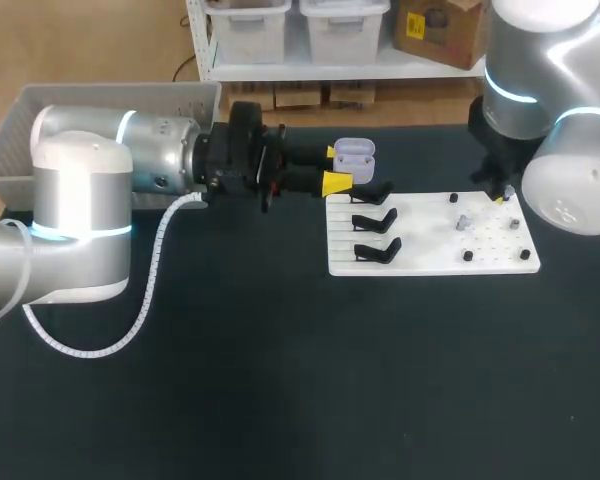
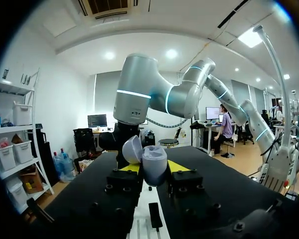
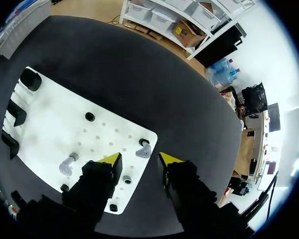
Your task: Pick up each earbud case from the left stands, insert the matching earbuds, close the lid, and place the case in the box.
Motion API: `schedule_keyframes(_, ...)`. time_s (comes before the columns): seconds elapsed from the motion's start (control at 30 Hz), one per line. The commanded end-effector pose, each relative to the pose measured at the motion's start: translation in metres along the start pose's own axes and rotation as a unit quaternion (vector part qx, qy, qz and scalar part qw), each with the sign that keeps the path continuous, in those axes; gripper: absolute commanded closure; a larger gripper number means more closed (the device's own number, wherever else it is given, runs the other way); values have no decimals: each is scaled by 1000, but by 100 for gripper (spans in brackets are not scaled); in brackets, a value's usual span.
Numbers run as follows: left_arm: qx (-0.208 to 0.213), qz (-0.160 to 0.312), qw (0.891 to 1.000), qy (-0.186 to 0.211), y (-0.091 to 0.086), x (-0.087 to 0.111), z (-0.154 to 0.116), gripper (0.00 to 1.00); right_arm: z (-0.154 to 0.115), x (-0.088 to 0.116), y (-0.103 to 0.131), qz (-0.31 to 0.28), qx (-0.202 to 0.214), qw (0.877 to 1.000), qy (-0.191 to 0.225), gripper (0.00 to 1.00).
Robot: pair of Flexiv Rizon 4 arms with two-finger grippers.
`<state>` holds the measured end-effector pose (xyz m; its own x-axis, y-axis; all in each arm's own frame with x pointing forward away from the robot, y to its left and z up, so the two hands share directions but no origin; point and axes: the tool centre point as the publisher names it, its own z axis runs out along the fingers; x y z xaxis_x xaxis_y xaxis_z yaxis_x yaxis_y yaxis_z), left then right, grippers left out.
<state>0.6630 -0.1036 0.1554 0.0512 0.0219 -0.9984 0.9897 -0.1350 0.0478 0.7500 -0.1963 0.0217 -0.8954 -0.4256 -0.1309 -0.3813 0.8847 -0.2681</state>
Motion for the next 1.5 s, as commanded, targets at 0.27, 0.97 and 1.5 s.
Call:
schedule_keyframes(0.27,-1,1,1000,-1,0,1,0,100,9,-6,-2,0,2,1000,5,58)
schedule_keyframes(0.97,-1,1,1000,-1,0,1,0,100,13,-3,-6,9,2,1000,11,85)
schedule_keyframes(1.5,-1,1,1000,-1,0,1,0,100,-62,13,-2,53,23,998,23,100)
